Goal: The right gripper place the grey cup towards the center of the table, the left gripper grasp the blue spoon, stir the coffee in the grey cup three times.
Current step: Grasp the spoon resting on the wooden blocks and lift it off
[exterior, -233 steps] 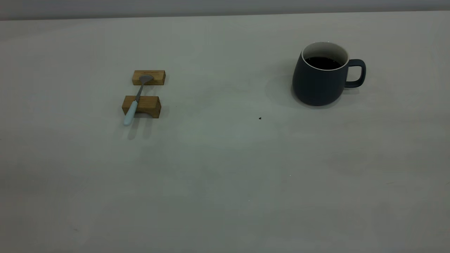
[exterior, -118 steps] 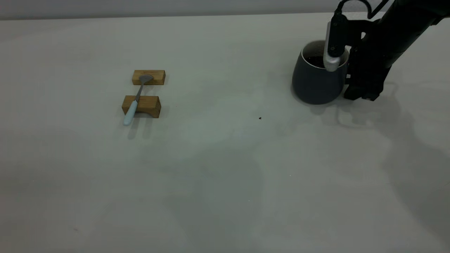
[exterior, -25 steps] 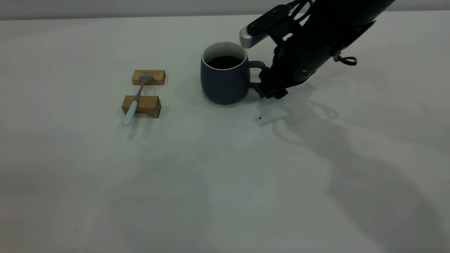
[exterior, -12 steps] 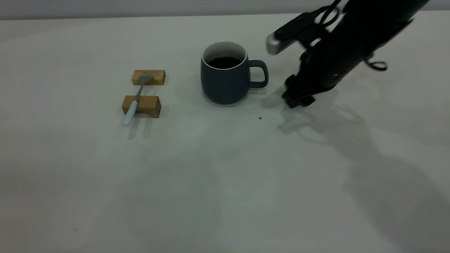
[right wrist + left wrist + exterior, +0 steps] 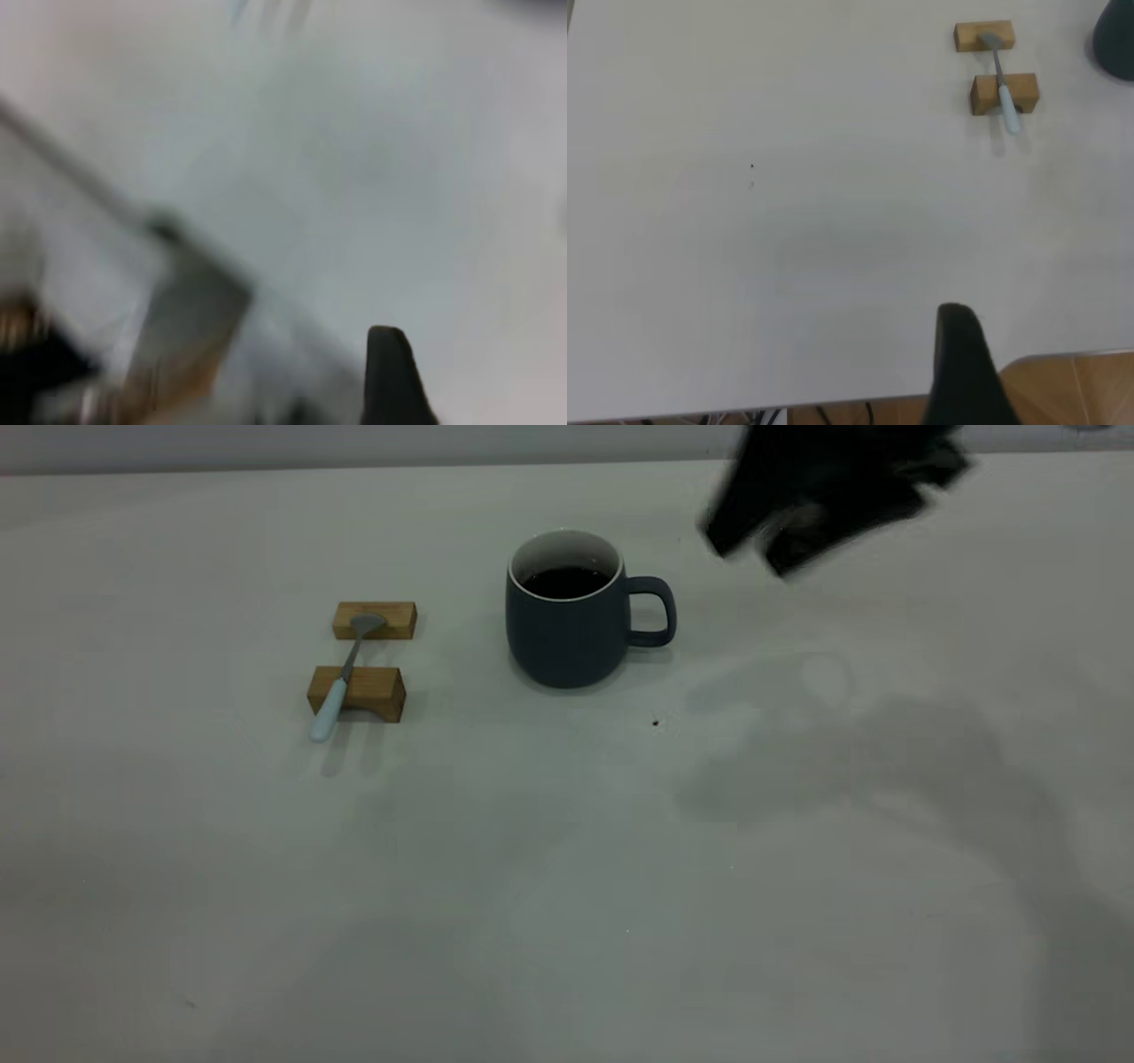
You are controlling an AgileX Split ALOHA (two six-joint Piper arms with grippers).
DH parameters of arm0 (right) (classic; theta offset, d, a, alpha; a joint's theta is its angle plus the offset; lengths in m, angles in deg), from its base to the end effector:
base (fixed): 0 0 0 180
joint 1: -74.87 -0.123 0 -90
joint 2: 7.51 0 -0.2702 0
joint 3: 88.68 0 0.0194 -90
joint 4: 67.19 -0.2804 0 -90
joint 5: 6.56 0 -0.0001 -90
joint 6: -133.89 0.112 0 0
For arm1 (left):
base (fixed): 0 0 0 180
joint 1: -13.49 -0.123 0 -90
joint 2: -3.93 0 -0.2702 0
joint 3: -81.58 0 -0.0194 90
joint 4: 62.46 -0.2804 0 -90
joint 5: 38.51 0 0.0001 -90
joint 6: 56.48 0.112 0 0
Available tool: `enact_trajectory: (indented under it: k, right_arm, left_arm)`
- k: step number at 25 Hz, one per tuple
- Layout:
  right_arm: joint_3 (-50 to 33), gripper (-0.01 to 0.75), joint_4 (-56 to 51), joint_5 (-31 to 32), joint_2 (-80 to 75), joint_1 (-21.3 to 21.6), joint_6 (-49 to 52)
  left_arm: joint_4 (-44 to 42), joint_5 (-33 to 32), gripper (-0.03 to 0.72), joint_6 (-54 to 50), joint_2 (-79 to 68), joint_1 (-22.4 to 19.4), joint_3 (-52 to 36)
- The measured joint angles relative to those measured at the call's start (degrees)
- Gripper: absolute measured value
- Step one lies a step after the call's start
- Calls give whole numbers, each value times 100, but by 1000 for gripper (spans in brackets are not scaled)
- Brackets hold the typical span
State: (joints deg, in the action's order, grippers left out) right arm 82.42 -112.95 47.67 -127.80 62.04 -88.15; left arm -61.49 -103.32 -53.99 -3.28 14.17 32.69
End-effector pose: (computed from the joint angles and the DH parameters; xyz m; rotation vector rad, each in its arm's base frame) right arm 0.3526 0.1471 0.1037 -0.6522 2.8190 0.9297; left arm 0.0499 -0.0023 0.2718 0.0599 2.1093 -0.0016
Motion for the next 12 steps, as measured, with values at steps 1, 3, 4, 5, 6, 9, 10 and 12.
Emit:
enact_trajectory:
  k: [1,3,4,5,6,9,10,12]
  right_arm:
    - [-43,513,434,317,158,-33,346]
    - [-298,511,1408,795,447,-164,1072]
    - [-519,511,1774,892,619,-226,1427]
    - [-735,511,2173,914,807,-296,1711]
    - [-1026,511,2530,914,983,-350,2054]
    - [-1923,511,3320,763,1782,-430,2969]
    - [-2243,511,3551,664,2053,-430,3269]
    - [-2794,511,3976,503,2762,-434,3819]
  left_arm:
    - [0,0,537,0,0,0,0]
    - [0,0,537,0,0,0,0]
    - [0,0,537,0,0,0,0]
    - [0,0,537,0,0,0,0]
    - [0,0,537,0,0,0,0]
    - [0,0,537,0,0,0,0]
    - [0,0,537,0,0,0,0]
    - [0,0,537,0,0,0,0]
